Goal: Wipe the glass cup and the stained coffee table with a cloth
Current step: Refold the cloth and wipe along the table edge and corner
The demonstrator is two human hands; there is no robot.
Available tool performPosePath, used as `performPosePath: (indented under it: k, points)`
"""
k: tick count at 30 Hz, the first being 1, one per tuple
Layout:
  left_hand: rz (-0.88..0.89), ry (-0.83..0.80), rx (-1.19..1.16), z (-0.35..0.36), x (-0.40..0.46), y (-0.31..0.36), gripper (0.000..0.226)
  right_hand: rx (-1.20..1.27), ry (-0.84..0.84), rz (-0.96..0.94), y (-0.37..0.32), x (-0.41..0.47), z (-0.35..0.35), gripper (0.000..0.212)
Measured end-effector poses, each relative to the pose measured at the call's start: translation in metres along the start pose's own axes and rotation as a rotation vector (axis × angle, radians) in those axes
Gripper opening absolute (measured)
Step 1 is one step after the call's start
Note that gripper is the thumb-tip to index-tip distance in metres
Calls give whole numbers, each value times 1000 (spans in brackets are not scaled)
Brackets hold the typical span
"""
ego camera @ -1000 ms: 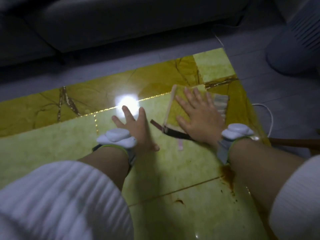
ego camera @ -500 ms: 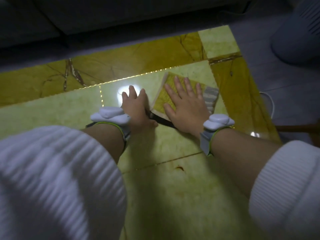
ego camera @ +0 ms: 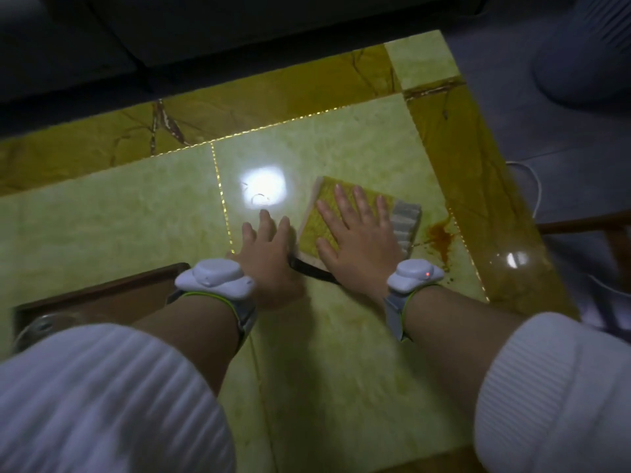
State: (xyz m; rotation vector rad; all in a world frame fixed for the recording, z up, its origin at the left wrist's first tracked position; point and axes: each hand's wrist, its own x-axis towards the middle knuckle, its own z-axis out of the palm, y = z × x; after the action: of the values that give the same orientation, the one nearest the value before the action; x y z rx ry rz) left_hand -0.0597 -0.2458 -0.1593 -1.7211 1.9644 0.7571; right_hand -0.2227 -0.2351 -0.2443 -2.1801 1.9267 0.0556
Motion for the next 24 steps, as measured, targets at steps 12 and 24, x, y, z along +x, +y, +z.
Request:
performPosePath:
  k: [12,24]
  points:
    - [-92,-158,178,44,-48,-7,116,16,-25,-283,1,-97,18,65]
    - [-37,-45,65,61,-47,-22,85,20,-9,-33,-48,-108,22,66]
